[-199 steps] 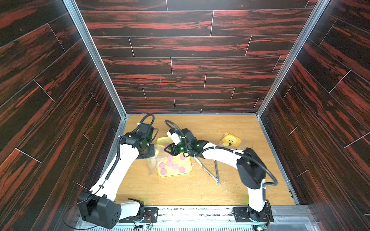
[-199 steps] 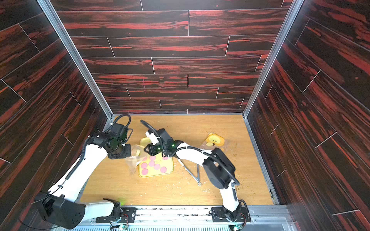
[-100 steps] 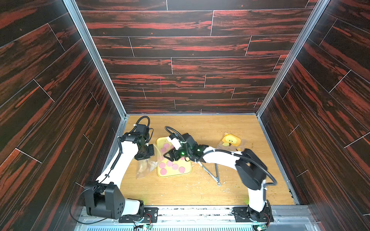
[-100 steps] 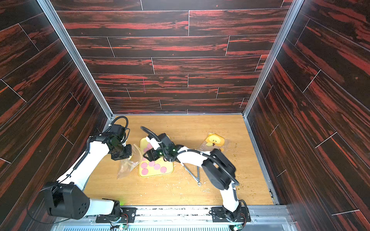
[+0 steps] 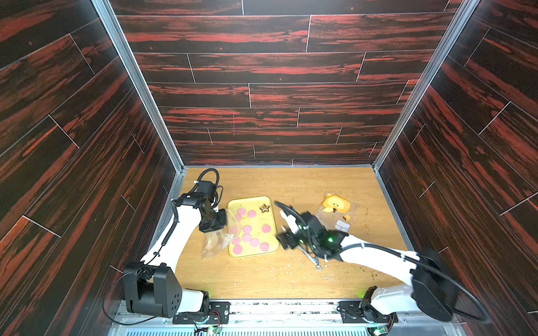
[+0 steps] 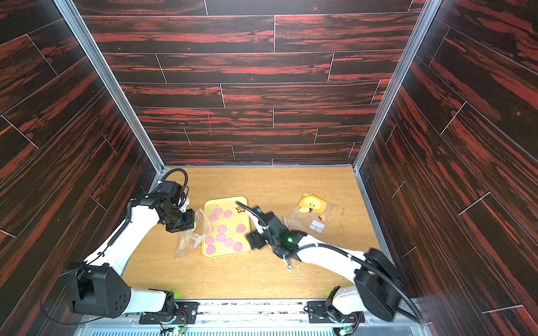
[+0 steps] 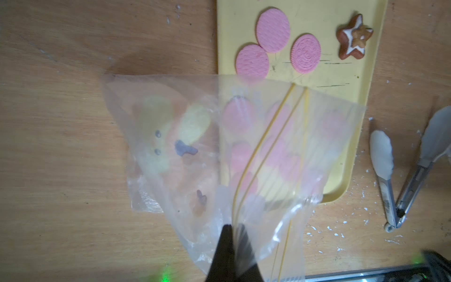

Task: Put the cookies into a resealable bag to prevent moisture
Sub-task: Pick up the clamp from the center of the board.

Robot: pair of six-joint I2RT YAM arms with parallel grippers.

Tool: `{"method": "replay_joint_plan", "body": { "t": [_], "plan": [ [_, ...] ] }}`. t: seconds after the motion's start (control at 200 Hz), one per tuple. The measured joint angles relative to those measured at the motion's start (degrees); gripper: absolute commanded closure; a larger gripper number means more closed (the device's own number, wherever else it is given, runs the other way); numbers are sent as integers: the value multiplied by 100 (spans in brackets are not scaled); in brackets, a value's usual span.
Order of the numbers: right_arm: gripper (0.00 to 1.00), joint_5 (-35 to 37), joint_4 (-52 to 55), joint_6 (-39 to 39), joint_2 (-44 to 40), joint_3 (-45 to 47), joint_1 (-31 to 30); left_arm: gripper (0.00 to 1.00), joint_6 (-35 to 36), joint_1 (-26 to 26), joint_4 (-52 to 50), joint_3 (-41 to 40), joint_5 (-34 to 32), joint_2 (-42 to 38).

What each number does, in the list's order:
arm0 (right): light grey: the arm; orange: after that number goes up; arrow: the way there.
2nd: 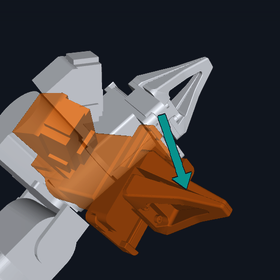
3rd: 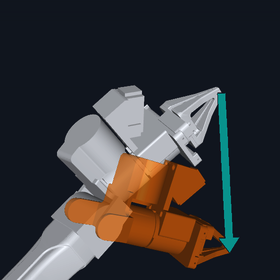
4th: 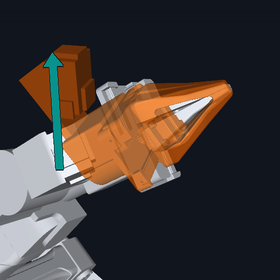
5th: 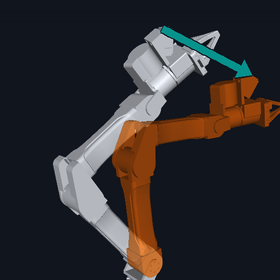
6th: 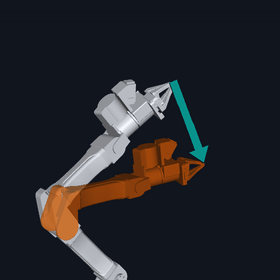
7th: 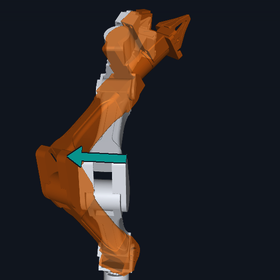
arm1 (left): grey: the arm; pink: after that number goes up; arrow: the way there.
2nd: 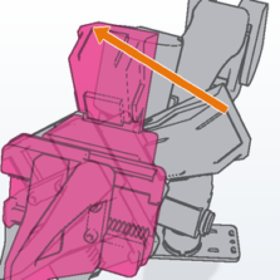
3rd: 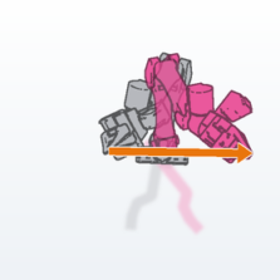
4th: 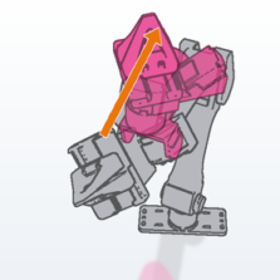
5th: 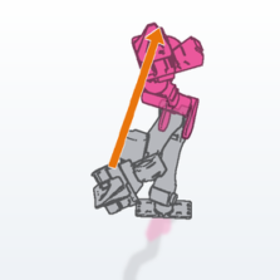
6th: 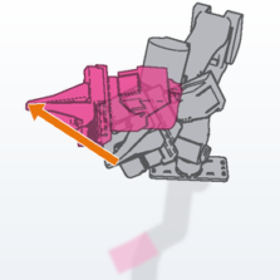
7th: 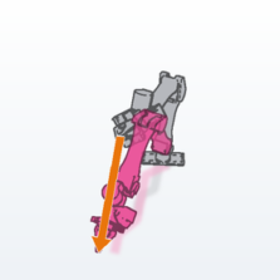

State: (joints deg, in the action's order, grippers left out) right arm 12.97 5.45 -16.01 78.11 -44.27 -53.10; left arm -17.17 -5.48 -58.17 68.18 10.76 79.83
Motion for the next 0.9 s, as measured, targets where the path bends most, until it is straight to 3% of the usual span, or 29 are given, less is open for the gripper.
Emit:
{"method": "replay_joint_plan", "body": {
  "t": [0.266,0.446,0.902],
  "plan": [
    [7,1010,1128,-1023,-286,807,-313,100,46,15,109,-22,275,9],
    [4,1320,1250,-1384,-428,1152,-341,100,94,17,129,-22,411,155],
    [9,1021,-695,-1290,251,1646,94,100,133,17,225,-26,560,199]
  ]
}}
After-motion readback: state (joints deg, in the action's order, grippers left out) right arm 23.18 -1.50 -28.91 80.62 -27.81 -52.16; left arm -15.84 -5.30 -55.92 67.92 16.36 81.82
